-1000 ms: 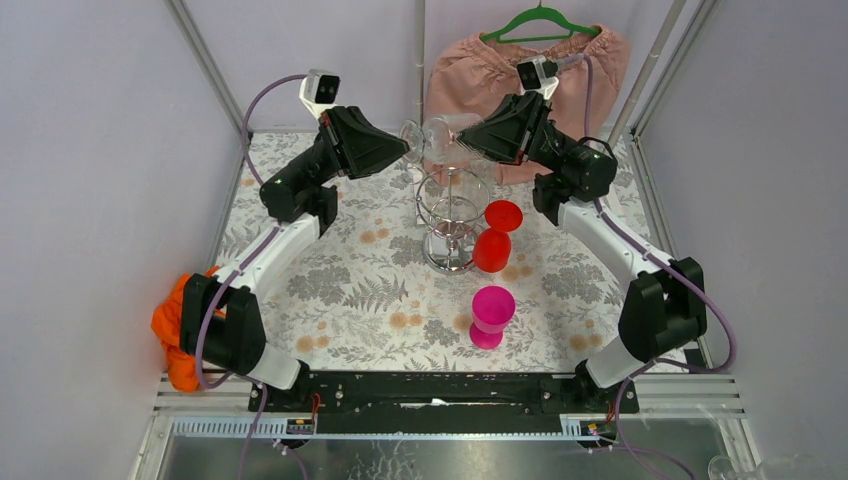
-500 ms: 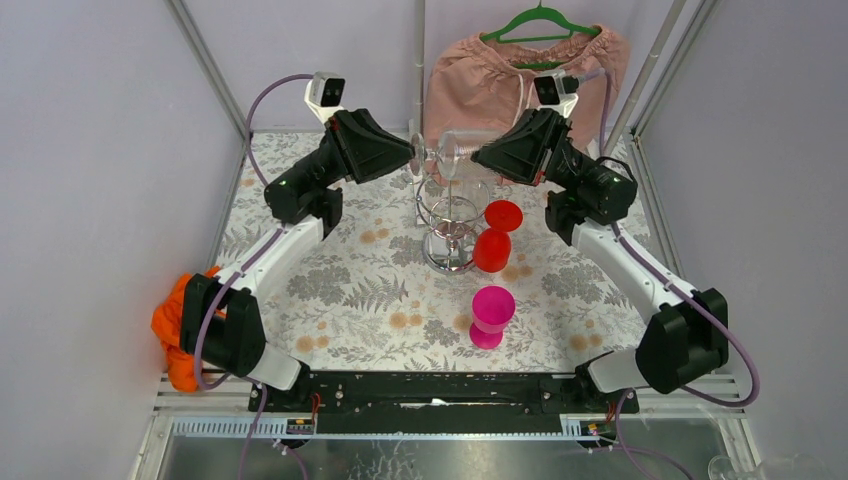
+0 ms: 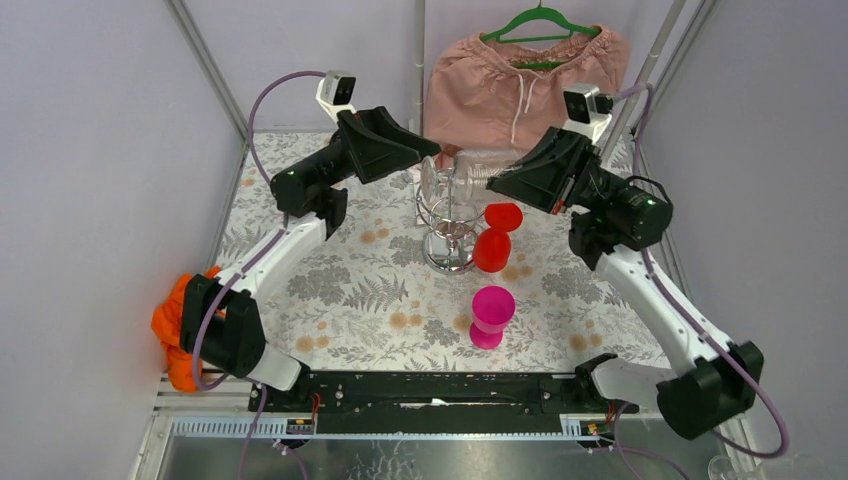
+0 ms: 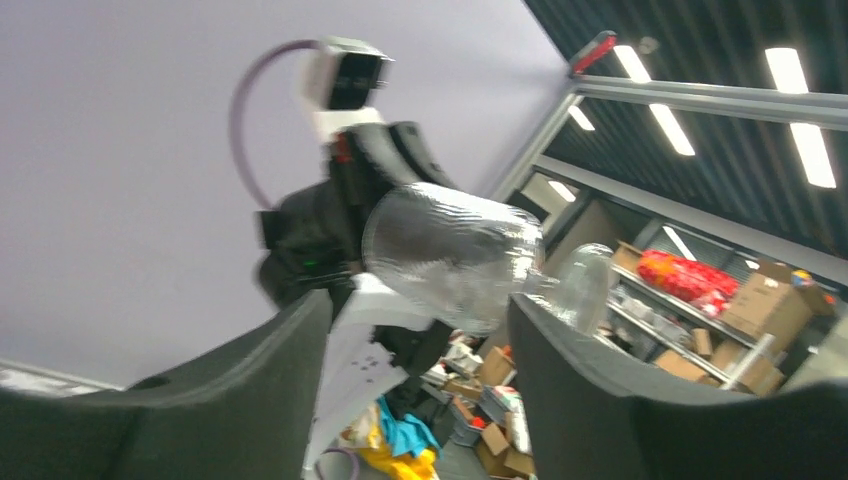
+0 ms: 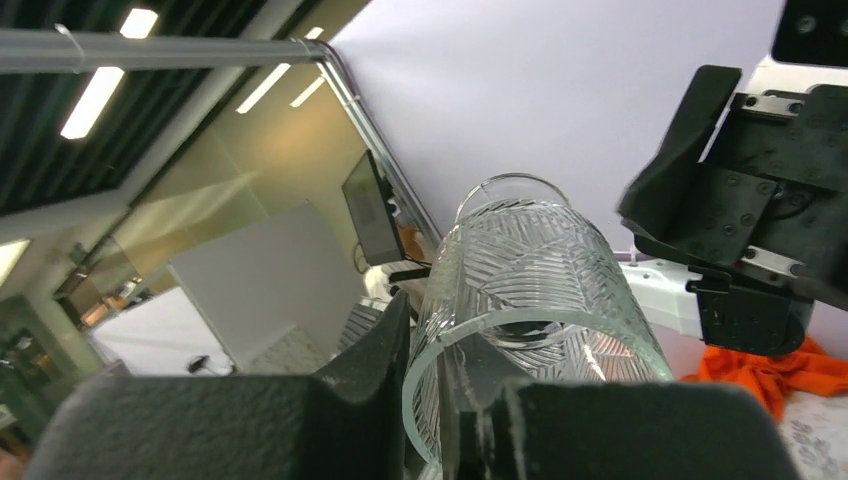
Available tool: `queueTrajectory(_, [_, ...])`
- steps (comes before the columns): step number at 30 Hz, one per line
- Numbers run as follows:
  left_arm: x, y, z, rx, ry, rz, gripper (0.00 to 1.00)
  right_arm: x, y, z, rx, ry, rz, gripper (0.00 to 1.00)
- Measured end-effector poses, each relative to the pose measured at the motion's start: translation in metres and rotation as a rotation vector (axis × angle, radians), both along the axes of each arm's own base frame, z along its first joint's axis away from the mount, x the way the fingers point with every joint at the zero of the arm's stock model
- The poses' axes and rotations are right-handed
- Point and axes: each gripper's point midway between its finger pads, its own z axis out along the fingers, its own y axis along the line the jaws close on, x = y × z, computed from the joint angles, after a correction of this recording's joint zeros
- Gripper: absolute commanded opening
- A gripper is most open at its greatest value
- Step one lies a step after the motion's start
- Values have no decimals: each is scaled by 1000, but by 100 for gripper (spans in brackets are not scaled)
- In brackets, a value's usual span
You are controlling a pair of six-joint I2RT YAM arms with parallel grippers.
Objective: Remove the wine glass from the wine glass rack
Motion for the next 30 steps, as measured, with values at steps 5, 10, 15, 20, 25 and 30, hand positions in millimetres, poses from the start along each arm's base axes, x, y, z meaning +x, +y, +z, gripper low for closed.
queueTrajectory(5, [19, -10, -14, 69, 45, 50, 95, -20, -3, 3, -82, -63, -93, 0])
queueTrajectory(10, [41, -16, -31, 179, 97, 157, 98, -13, -1, -4, -221, -71, -232, 0])
queueTrajectory(15, [70, -8, -35, 315, 137, 395, 99, 11, 6, -31, -362, -10, -313, 0])
queueTrajectory(20, [92, 24, -27, 451, 176, 718, 99, 36, 25, -85, -555, 101, -346, 0])
queueTrajectory(25, [109, 61, -48, 590, 265, 940, 99, 36, 53, -143, -771, 151, -337, 0])
queueTrajectory(30, [137, 116, -99, 713, 442, 1082, 99, 18, 75, -173, -919, 109, -324, 0])
